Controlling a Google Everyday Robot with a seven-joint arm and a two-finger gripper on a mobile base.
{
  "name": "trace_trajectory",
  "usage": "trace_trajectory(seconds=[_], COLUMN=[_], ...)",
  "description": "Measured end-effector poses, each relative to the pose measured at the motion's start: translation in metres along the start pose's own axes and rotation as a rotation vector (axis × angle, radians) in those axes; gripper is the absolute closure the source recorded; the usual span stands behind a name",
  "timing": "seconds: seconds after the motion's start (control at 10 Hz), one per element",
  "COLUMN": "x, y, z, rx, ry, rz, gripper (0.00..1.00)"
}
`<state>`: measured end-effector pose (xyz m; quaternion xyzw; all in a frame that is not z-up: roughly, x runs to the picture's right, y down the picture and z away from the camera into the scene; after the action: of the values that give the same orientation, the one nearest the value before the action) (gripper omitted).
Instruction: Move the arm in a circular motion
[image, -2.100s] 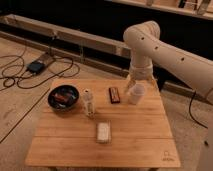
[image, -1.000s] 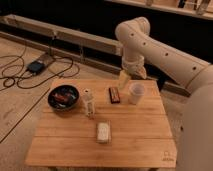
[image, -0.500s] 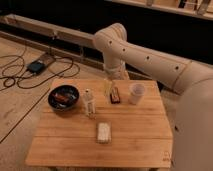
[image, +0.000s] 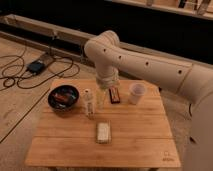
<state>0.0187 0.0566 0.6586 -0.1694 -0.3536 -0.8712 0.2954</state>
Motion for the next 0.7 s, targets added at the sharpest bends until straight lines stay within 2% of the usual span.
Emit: trace_trajectory(seconds=[0.3, 0.4, 0.5, 0.7], x=[-0.037, -0.056, -0.071, -0.107], y=[-0.037, -0.04, -0.036, -0.011], z=[-0.004, -0.004, -0.004, -0.001], rx=[0.046, 0.055, 0.057, 0.056], ry=[0.016, 0.019, 0.016, 0.009], rz=[-0.067, -0.061, -0.042, 0.047], gripper=[0.2, 0.2, 0.2, 0.2])
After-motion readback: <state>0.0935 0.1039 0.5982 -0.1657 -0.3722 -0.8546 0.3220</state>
